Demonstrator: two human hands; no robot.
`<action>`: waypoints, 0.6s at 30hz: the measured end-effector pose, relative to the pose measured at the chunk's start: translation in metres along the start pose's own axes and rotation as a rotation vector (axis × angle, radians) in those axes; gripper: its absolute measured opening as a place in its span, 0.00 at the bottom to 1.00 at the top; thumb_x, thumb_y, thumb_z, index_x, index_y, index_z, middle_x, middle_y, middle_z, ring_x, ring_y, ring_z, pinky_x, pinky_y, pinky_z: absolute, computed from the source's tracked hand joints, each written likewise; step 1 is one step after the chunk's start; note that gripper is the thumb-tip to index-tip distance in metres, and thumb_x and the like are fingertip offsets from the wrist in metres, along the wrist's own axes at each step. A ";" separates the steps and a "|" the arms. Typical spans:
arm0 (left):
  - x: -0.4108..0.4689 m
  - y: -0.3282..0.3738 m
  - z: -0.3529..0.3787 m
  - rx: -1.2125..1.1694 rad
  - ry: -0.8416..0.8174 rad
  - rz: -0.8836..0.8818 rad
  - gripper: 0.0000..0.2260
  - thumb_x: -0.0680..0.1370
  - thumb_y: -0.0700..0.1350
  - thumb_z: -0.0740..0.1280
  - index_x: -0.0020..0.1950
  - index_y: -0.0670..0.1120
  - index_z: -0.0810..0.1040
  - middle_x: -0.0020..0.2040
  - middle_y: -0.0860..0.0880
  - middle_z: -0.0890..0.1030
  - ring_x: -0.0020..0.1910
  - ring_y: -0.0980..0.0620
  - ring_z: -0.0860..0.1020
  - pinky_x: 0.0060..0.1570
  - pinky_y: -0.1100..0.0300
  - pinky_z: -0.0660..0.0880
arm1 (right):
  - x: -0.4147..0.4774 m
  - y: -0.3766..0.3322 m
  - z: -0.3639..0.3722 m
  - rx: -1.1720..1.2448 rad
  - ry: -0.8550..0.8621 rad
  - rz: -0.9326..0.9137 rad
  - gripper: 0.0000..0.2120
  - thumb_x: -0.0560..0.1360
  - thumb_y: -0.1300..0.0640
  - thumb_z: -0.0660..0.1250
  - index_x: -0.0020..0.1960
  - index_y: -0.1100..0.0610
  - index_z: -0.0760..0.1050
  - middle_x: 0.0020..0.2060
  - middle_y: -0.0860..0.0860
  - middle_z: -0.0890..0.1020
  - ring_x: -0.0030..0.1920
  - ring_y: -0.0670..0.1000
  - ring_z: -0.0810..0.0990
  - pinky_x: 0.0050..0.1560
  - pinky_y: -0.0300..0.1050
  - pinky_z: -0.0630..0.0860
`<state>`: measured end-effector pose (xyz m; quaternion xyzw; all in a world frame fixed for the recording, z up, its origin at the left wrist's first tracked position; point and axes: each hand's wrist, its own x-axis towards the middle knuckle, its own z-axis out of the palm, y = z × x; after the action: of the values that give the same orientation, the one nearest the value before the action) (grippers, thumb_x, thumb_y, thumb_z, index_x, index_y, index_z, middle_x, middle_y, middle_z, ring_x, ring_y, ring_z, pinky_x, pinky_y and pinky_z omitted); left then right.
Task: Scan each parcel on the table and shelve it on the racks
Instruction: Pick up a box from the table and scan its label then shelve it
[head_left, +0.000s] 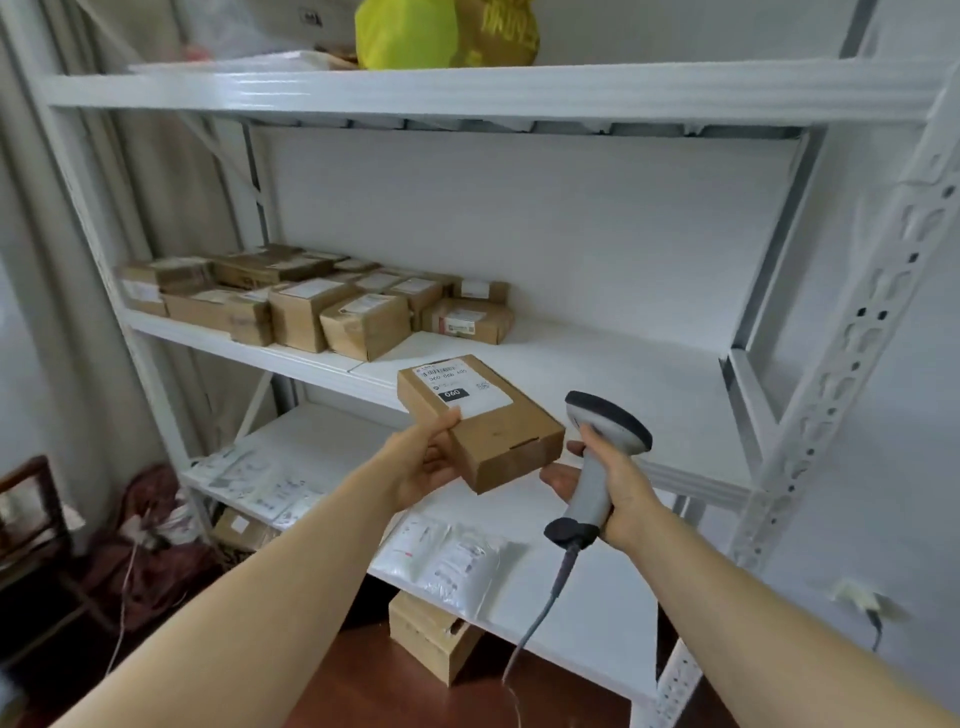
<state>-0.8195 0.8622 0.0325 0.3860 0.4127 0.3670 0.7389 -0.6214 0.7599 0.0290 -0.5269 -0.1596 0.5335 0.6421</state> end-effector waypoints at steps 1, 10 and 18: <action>0.015 0.007 0.001 -0.017 0.014 0.003 0.22 0.74 0.49 0.73 0.62 0.39 0.73 0.48 0.42 0.81 0.46 0.47 0.81 0.40 0.56 0.81 | 0.016 -0.007 0.006 0.003 -0.009 -0.003 0.20 0.72 0.44 0.72 0.53 0.59 0.77 0.44 0.63 0.84 0.40 0.57 0.86 0.36 0.43 0.81; 0.179 0.082 0.025 0.023 0.151 -0.015 0.26 0.71 0.55 0.75 0.62 0.42 0.74 0.41 0.45 0.82 0.35 0.52 0.78 0.30 0.63 0.76 | 0.182 -0.072 0.066 -0.036 -0.017 -0.069 0.19 0.72 0.51 0.74 0.57 0.61 0.76 0.42 0.62 0.85 0.42 0.57 0.85 0.39 0.46 0.79; 0.290 0.124 0.039 0.023 0.184 -0.082 0.23 0.73 0.53 0.73 0.62 0.43 0.74 0.47 0.44 0.81 0.41 0.51 0.80 0.32 0.64 0.78 | 0.292 -0.111 0.101 -0.080 -0.015 -0.029 0.21 0.70 0.50 0.76 0.57 0.61 0.77 0.40 0.61 0.85 0.42 0.59 0.85 0.37 0.45 0.79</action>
<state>-0.6991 1.1555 0.0603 0.3420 0.4985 0.3654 0.7078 -0.5305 1.0734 0.0583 -0.5456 -0.1932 0.5213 0.6271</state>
